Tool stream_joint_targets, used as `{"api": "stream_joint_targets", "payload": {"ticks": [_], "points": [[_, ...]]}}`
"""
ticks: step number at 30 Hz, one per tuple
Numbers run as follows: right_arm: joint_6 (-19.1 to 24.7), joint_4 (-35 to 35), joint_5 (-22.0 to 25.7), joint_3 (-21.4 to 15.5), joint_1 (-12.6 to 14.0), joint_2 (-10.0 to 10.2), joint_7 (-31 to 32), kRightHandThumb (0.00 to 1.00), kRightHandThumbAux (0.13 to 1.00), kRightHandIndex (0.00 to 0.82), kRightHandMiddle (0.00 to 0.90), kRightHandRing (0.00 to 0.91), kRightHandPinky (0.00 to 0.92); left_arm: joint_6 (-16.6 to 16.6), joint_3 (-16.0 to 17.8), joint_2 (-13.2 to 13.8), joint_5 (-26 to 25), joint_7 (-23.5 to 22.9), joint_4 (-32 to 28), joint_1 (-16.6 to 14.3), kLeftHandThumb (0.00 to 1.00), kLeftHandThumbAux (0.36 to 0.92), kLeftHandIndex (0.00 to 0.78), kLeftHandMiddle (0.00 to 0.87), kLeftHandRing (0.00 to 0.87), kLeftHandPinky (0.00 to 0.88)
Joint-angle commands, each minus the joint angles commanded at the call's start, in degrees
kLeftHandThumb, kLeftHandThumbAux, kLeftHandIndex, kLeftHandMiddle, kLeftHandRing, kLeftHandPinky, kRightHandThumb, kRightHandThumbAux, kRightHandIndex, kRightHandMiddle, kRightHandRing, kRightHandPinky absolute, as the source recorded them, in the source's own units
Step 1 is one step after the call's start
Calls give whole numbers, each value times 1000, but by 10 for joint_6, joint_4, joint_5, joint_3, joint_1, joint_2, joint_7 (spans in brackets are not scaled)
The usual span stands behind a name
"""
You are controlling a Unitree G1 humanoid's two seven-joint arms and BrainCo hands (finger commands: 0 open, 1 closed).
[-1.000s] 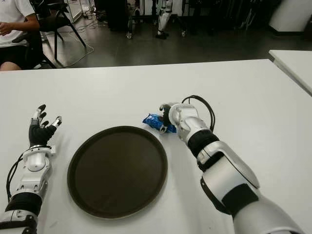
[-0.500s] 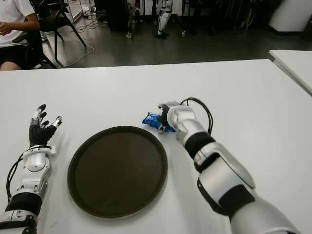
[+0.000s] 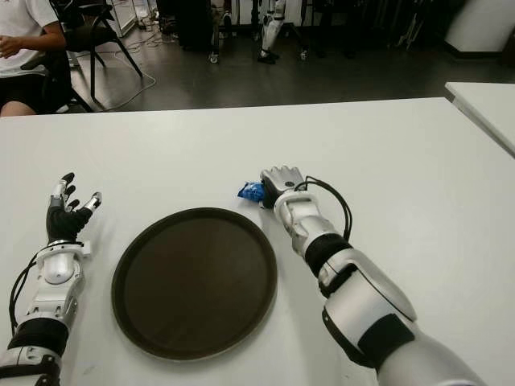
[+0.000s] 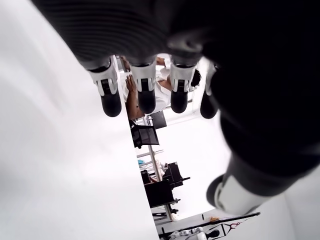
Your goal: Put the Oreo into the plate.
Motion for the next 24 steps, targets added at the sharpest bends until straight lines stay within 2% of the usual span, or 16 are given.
{"api": "stream_joint_targets", "payload": {"ticks": [5,11,19,24], "points": [[-7,-2,4,-3,2,-2,-6,693,722,430,669,622,210,0,-2,1,3,1,0,0,0,761,23,19,0,0],[-13,-3,8,-7,2,-3,0,694,721,430,662,595,156,0,-1,2,-1,-5,0,0,0,772,21,17,0,0],[-10,0,8,-8,0,-1,4,694,719,432,641,481,57,-3,3,1,-7,-11,6,-2,0,790,22,21,5,1],[-10,1,7,-8,0,-1,1,695,718,433,619,395,23,-9,1,2,-7,-13,8,-2,0,779,21,16,1,0]]}}
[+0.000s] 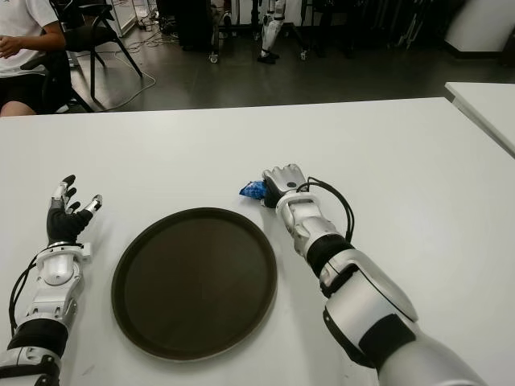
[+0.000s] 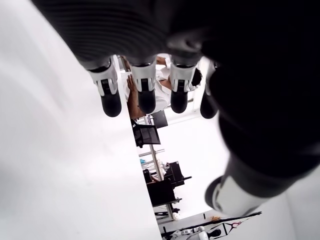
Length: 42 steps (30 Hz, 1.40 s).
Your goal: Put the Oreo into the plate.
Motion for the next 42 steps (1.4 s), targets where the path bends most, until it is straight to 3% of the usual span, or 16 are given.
{"api": "stream_joint_targets", "payload": {"ticks": [4,10,16,20,23,27,31,34,42], "points": [[0,1,0,0,-1,0,0,695,717,433,587,326,4,-9,1,0,-1,-1,3,0,0,777,20,14,4,0],[0,0,0,0,-1,-1,-1,695,717,433,559,296,0,-13,1,0,2,8,13,-3,0,754,20,9,0,0],[-1,0,0,-1,-1,-1,-5,695,717,434,515,318,0,-12,-2,3,7,13,16,-4,0,748,13,4,0,0],[-1,-1,1,-3,1,-2,-15,696,717,434,559,353,8,-10,-2,3,8,14,16,-4,0,747,12,8,0,0],[-2,-2,6,-11,7,-1,-39,697,719,433,605,427,129,-4,-1,2,5,13,15,-5,0,756,14,14,0,0],[-7,-1,14,-23,10,2,-54,698,721,432,661,569,404,-1,1,2,3,12,17,-6,0,759,18,21,5,7],[-13,0,33,-45,13,8,-65,701,720,434,718,674,584,2,1,1,3,13,16,-7,0,753,19,19,5,4],[-17,0,42,-54,14,10,-72,702,720,436,752,723,663,2,1,1,3,13,15,-6,0,769,18,18,5,4],[-34,-3,50,-68,20,13,-103,708,715,438,774,768,756,6,-2,3,9,16,14,-6,0,782,20,11,3,1]]}}
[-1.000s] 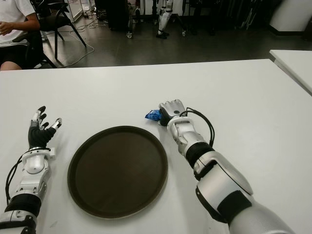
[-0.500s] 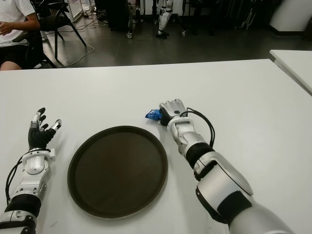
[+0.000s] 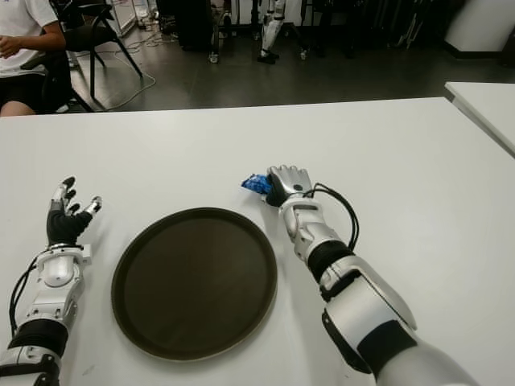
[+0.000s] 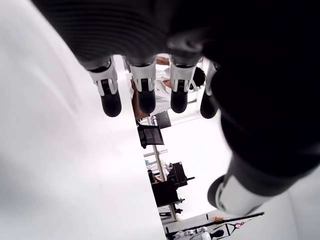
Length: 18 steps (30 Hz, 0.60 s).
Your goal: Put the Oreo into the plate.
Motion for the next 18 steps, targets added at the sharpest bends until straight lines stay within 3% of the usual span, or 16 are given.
{"api": "stream_joint_targets", "payload": {"ticks": [8,13,18], "points": [[-13,-8,8,-12,4,0,-1,711,713,440,784,787,781,4,2,-2,-3,-1,-3,1,0,770,16,5,0,1],[-19,-13,22,-26,6,2,8,712,713,440,787,787,779,5,1,-3,0,3,-5,1,0,714,24,4,0,0],[-22,-15,36,-39,8,5,7,712,713,440,774,767,772,5,1,-3,-1,2,-6,1,0,718,21,5,0,0]]}}
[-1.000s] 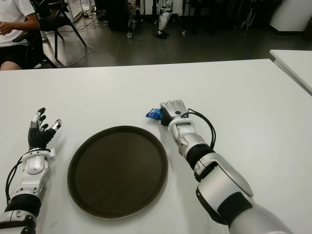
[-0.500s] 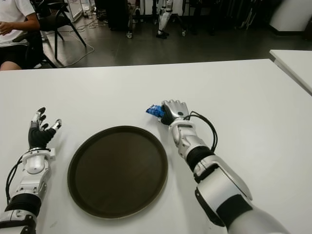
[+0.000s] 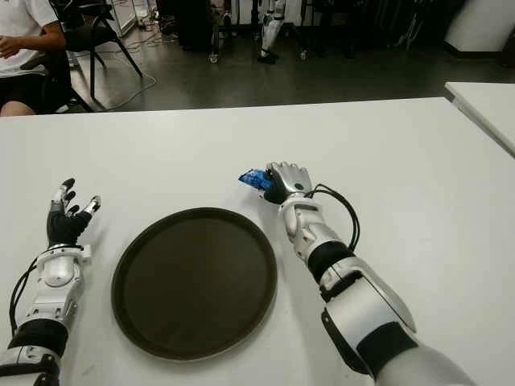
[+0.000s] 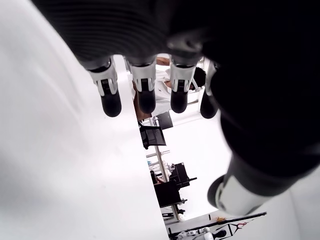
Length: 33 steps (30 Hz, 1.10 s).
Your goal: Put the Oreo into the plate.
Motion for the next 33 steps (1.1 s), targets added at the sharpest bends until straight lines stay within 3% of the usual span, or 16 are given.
{"api": "stream_joint_targets", "payload": {"ticks": [14,20,23,25,27,29,33], "points": [[-19,-6,22,-22,6,2,-11,713,712,441,765,723,772,1,-5,5,7,-1,0,0,0,695,22,3,0,0],[-21,-35,35,-35,11,0,-4,715,711,442,787,776,799,1,-3,7,6,-1,0,1,0,706,23,12,0,0],[-12,-118,45,-46,40,-6,12,716,710,442,796,794,808,1,-3,8,5,-3,2,0,0,709,25,11,0,0],[5,-266,56,-55,106,-12,42,716,711,442,805,806,813,-1,-2,9,3,-4,6,-1,0,717,24,6,0,0],[24,-394,56,-51,159,3,55,716,711,442,813,813,815,-2,-1,10,2,-4,10,-2,0,729,23,7,0,0],[27,-458,52,-41,185,22,50,716,711,441,820,819,814,-2,-1,10,3,-3,12,-3,0,734,23,9,2,1],[20,-546,42,-24,219,34,53,717,712,441,836,831,817,-2,0,10,2,-4,14,-4,0,727,27,14,5,3]]}}
